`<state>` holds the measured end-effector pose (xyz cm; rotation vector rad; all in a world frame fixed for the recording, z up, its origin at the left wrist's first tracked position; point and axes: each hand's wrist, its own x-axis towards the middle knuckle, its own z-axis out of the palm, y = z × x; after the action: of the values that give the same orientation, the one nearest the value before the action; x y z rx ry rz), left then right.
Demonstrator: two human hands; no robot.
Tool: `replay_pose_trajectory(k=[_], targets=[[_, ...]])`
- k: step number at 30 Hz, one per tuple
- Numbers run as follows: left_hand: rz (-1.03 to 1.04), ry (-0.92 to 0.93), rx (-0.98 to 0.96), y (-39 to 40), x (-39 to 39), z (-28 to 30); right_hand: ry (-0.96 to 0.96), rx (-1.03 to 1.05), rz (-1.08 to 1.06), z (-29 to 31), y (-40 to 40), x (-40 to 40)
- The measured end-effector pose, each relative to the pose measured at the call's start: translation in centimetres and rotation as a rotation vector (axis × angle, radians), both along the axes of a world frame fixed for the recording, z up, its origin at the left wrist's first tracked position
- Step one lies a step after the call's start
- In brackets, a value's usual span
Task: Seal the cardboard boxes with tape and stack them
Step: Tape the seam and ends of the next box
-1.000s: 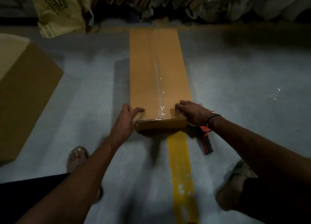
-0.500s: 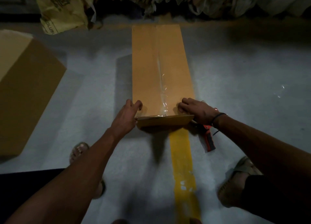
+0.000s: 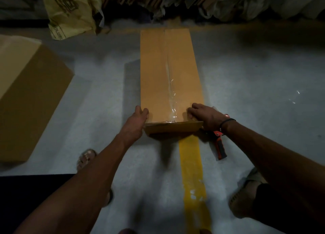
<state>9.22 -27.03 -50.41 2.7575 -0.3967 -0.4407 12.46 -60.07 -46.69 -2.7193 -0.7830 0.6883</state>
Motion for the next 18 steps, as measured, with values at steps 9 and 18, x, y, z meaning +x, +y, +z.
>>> replay_pose_trajectory(k=[9, 18], targets=[[0.138, -0.09, -0.037, -1.4, -0.7, -0.6, 0.034, 0.027, -0.132, -1.1, -0.1, 0.5], [0.868, 0.099, -0.295, -7.3, -0.1, 1.4, 0.005, 0.199, -0.893, -2.5, 2.4, -2.9]])
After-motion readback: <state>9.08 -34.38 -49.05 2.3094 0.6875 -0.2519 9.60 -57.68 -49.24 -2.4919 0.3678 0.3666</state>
